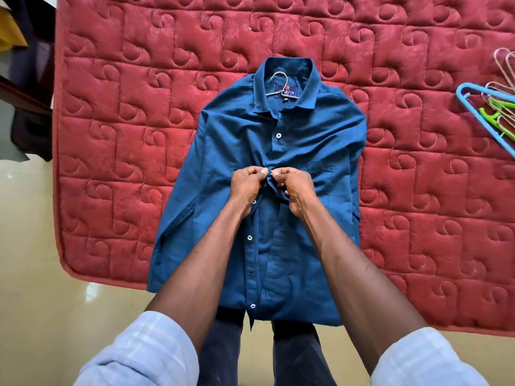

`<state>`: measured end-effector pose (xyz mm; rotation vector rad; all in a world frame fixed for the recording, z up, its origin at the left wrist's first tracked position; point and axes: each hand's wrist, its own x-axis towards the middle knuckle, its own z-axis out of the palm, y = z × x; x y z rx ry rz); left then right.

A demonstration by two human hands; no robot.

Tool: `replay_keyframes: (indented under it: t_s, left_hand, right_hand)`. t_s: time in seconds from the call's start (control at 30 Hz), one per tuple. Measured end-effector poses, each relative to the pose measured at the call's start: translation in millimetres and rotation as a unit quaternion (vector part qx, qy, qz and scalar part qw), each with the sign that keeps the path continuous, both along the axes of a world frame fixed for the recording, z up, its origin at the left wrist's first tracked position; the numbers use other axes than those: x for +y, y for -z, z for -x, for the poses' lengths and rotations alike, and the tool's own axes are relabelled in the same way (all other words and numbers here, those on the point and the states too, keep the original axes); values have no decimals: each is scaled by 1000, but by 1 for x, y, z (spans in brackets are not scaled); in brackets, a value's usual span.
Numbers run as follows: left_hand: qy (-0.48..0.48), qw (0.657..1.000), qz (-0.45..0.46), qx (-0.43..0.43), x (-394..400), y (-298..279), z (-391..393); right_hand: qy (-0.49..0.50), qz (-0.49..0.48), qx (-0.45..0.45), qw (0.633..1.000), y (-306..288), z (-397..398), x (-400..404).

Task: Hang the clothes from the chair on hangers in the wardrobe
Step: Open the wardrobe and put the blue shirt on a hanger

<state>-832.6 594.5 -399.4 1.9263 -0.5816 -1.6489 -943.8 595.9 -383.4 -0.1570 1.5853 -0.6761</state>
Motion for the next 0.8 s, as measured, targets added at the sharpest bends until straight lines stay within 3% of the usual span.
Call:
replay_keyframes:
  t_s: [0.3,0.4,0.47,0.53,0.6,0.7,0.73,0.8]
  left_hand:
    - [32,999,21,-22,2,6,-2]
    - [111,981,72,-142,4,13,-3]
    - [192,940,113,-258,8,17,-5]
    - [220,915,143,-307,10,17,-6]
    - [208,911,158,-320,10,17,-6]
    - [120,935,135,-305,9,12,-13]
    - [107,939,134,-298,10,10,-17]
    - [97,946,171,-257,19,6,-26]
  right_hand:
    - [-58,44,41,996,6,-13,4]
    - [-64,52,79,993,12,-16,3]
    - [-81,64,123,987,19,-20,6]
    - [-72,74,147,984,22,-25,9]
    - [-35,86,143,985,23,-26,12]
    - [62,107,100,987,16,-17,21]
    - [84,122,114,982,15,-12,27]
    - [74,163,237,955,13,-3,46]
